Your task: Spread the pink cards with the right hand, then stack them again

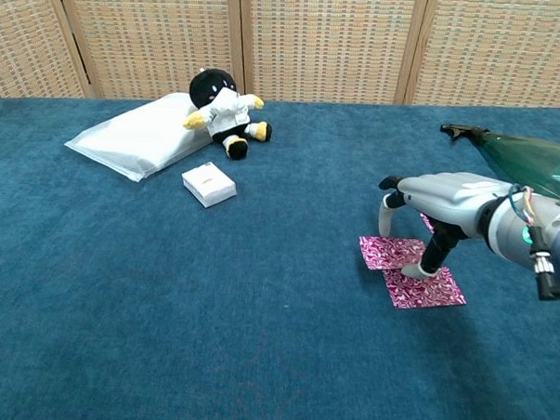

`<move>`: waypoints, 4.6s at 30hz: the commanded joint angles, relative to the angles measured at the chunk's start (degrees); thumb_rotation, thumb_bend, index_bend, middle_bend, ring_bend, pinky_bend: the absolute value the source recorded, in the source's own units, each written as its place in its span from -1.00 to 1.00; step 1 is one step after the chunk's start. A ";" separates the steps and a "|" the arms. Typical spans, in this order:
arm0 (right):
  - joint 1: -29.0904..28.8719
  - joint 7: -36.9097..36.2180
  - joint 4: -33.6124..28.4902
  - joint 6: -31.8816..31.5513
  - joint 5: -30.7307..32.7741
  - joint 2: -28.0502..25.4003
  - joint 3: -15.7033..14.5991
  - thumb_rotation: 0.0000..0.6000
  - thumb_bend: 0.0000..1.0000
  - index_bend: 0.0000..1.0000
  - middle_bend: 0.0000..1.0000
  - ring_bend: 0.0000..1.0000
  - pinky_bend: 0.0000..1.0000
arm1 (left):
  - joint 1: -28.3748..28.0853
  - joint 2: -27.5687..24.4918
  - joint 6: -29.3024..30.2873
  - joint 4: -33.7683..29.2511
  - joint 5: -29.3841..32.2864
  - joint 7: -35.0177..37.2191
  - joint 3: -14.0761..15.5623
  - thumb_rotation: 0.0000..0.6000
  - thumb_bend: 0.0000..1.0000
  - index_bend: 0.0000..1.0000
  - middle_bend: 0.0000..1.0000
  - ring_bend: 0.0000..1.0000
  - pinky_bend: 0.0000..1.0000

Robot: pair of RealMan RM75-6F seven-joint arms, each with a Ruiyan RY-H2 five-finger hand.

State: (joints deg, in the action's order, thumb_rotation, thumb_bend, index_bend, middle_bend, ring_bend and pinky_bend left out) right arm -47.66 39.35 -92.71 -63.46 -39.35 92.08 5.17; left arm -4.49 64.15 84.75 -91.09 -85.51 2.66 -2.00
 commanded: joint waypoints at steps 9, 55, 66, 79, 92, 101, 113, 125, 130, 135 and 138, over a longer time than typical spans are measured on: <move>3.60 -0.21 -0.46 -3.17 -2.86 -0.16 -2.21 1.00 -0.06 0.12 -1.00 -1.00 -0.96 | 0.05 0.12 0.16 -0.10 0.04 -0.58 -0.03 1.00 -1.00 -1.00 -1.00 -1.00 -1.00; 7.06 4.36 -0.34 -0.93 -5.01 0.42 -2.37 1.00 -0.19 -0.15 -1.00 -1.00 -0.96 | 0.03 0.18 0.11 -0.37 0.31 -1.52 -0.12 1.00 -1.00 -1.00 -1.00 -1.00 -1.00; 7.12 5.13 -0.80 -0.71 -4.84 -0.21 -2.26 1.00 -0.52 -0.26 -1.00 -1.00 -0.96 | 0.03 0.14 0.05 -0.40 0.35 -1.59 -0.10 1.00 -1.00 -1.00 -1.00 -1.00 -1.00; 7.50 4.31 -0.97 -0.79 -6.01 -0.37 -1.97 1.00 -0.53 -0.30 -1.00 -1.00 -0.96 | 0.03 0.14 0.07 -0.40 0.34 -1.69 -0.11 1.00 -1.00 -1.00 -1.00 -1.00 -1.00; 7.13 5.98 -0.35 -0.84 -5.21 0.05 -1.70 1.00 -0.58 -0.42 -1.00 -1.00 -0.96 | 0.04 0.14 0.09 -0.34 0.29 -1.65 -0.08 1.00 -1.00 -1.00 -1.00 -1.00 -1.00; 7.08 4.42 -3.40 -1.92 -6.63 -1.75 0.31 1.00 -0.58 -0.42 -1.00 -1.00 -0.96 | 0.05 0.16 0.11 -0.29 0.27 -1.64 -0.08 1.00 -1.00 -1.00 -1.00 -1.00 -1.00; 4.55 4.37 0.16 0.01 -4.60 -5.32 4.41 1.00 -0.58 -0.42 -1.00 -1.00 -0.96 | 0.05 0.21 0.11 -0.27 0.39 -1.82 -0.14 1.00 -1.00 -1.00 -1.00 -1.00 -1.00; 1.98 1.03 15.89 8.50 -3.34 -1.31 3.89 1.00 -0.49 -0.42 -1.00 -1.00 -0.96 | -0.07 0.11 -0.18 -0.44 0.55 -2.40 -0.14 1.00 -1.00 -1.00 -1.00 -1.00 -1.00; 1.30 -1.34 21.20 11.43 -3.87 0.46 4.14 1.00 -0.48 -0.42 -1.00 -1.00 -0.96 | -0.14 0.07 -0.35 -0.64 0.81 -2.52 -0.24 1.00 -1.00 -1.00 -1.00 -1.00 -1.00; 0.65 -2.90 25.22 13.57 -5.19 1.58 3.99 1.00 -0.48 -0.38 -1.00 -1.00 -0.96 | -0.21 -0.03 -0.55 -0.79 0.99 -2.50 -0.28 1.00 -1.00 -1.00 -1.00 -1.00 -1.00; 0.43 -3.60 26.77 14.69 -5.43 2.00 3.98 1.00 -0.48 -0.38 -1.00 -1.00 -0.96 | -0.20 -0.05 -0.53 -0.81 0.96 -2.44 -0.27 1.00 -1.00 -1.00 -1.00 -1.00 -1.00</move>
State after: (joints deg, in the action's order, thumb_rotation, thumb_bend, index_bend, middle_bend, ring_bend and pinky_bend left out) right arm -47.05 36.12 -66.39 -49.20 -44.56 93.80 9.18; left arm -4.69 64.10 84.22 -91.91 -84.56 0.22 -2.27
